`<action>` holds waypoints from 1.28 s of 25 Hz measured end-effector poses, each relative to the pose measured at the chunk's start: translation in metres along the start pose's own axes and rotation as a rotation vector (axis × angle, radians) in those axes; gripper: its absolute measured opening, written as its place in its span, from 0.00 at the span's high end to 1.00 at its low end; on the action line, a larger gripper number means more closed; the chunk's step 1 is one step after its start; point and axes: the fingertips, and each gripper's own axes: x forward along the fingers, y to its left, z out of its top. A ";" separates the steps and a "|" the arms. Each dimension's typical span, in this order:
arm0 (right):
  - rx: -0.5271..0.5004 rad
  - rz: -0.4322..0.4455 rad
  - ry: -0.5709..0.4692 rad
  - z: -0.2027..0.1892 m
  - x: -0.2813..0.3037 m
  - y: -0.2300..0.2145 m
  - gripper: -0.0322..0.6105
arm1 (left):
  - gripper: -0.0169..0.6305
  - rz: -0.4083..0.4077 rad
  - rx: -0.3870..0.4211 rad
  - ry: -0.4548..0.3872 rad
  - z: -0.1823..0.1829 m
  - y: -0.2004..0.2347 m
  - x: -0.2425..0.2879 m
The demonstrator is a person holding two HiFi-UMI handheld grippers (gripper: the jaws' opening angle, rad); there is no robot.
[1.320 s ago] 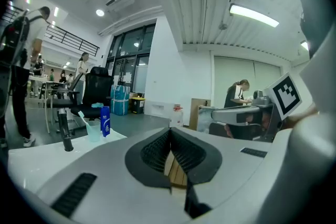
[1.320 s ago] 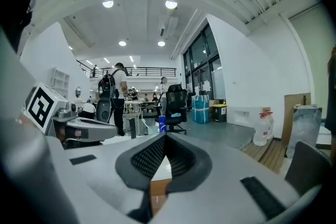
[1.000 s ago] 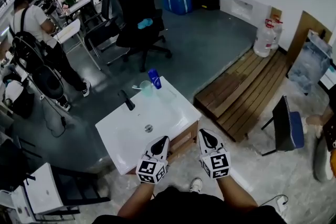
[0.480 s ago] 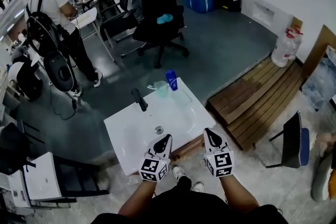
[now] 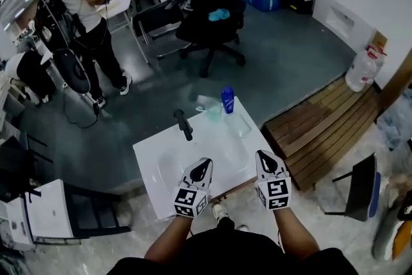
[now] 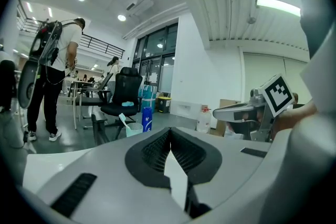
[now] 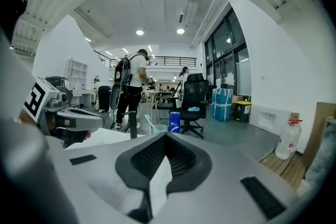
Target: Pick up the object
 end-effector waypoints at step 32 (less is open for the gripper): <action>-0.033 0.168 0.271 -0.080 0.129 -0.017 0.70 | 0.94 0.139 -0.097 0.054 -0.010 0.062 0.047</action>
